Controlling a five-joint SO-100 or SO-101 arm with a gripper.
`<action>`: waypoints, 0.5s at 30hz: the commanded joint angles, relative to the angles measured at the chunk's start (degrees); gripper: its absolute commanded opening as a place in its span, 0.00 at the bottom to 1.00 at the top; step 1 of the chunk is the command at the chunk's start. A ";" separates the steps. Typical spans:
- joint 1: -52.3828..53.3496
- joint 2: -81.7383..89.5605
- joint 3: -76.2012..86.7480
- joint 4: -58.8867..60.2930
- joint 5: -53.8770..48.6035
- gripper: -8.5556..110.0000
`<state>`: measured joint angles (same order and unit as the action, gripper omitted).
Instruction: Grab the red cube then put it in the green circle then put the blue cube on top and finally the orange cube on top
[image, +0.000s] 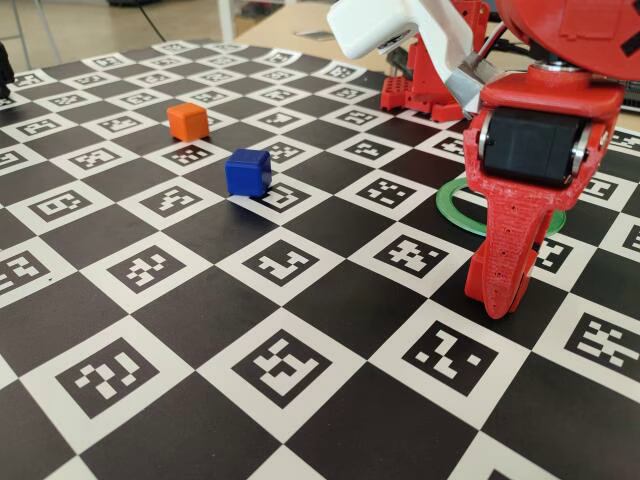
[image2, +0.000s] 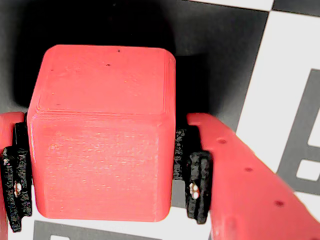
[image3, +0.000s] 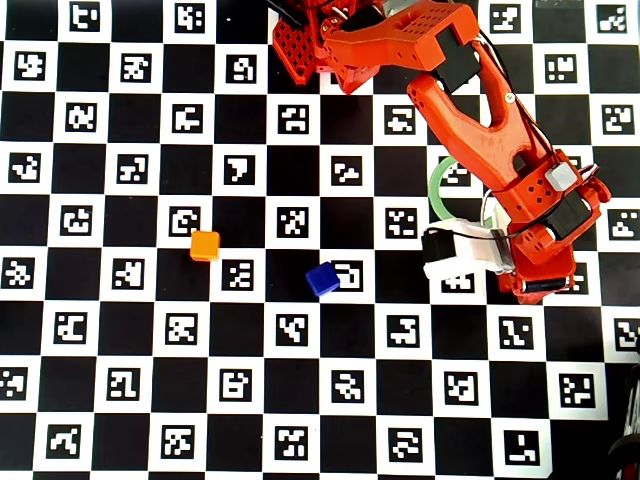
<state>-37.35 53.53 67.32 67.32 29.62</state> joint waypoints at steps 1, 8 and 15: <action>1.67 5.89 -3.08 4.48 -0.18 0.09; 4.83 20.21 1.58 9.58 -4.13 0.09; 7.29 41.13 11.95 16.88 -5.98 0.09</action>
<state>-31.11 79.28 78.31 80.95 23.91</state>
